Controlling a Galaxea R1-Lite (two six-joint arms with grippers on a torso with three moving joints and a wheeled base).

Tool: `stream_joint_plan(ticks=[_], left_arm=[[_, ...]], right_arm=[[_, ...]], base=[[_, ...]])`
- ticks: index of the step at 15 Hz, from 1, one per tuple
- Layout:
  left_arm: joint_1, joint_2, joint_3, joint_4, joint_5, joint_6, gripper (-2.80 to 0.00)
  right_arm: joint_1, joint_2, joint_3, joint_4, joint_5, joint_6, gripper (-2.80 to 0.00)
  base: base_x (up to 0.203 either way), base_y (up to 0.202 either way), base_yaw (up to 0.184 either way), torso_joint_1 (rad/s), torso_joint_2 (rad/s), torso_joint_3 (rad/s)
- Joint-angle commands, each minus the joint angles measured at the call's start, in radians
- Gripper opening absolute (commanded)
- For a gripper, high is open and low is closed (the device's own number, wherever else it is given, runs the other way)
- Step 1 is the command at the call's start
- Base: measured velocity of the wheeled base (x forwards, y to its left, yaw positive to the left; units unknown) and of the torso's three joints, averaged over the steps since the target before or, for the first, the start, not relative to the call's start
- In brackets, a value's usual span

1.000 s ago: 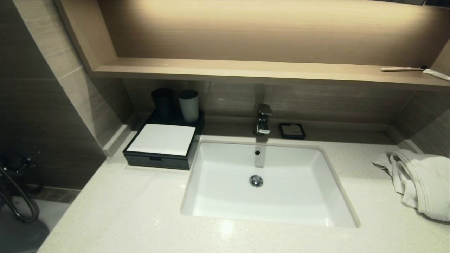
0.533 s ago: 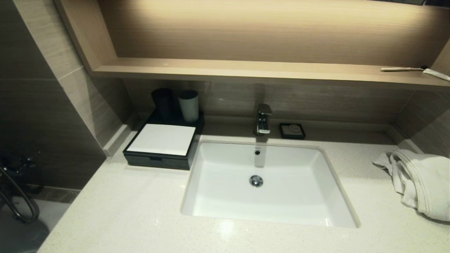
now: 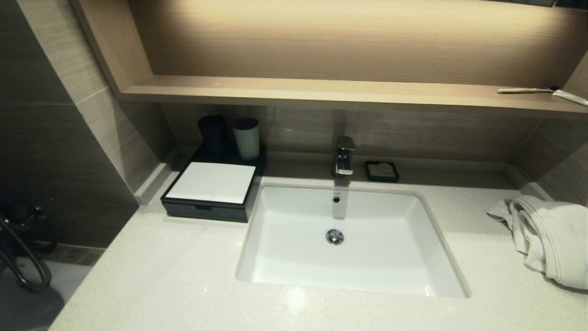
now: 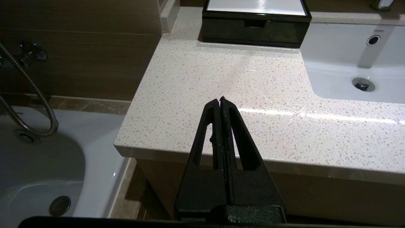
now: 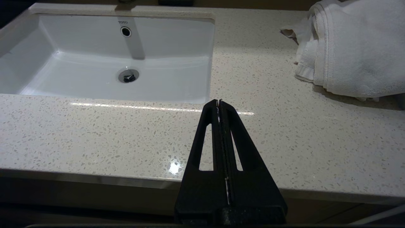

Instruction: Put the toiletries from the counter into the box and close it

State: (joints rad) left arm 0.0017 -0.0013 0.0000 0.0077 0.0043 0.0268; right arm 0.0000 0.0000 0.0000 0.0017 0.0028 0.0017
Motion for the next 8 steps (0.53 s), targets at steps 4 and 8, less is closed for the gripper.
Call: stream_joint_plan(ticks=[4, 8], left_arm=[[0.001, 0.001, 0.0, 0.0, 0.0, 0.001, -2.8], [0.0, 0.001, 0.0, 0.0, 0.0, -0.001, -2.8]], right_arm=[[0.0, 0.0, 0.0, 0.001, -0.001, -0.008, -2.8], [0.0, 0.0, 0.0, 0.001, -0.001, -0.003, -2.8]], base=[[0.0, 0.0, 0.0, 0.0, 0.0, 0.0], [0.0, 0.0, 0.0, 0.0, 0.0, 0.0]])
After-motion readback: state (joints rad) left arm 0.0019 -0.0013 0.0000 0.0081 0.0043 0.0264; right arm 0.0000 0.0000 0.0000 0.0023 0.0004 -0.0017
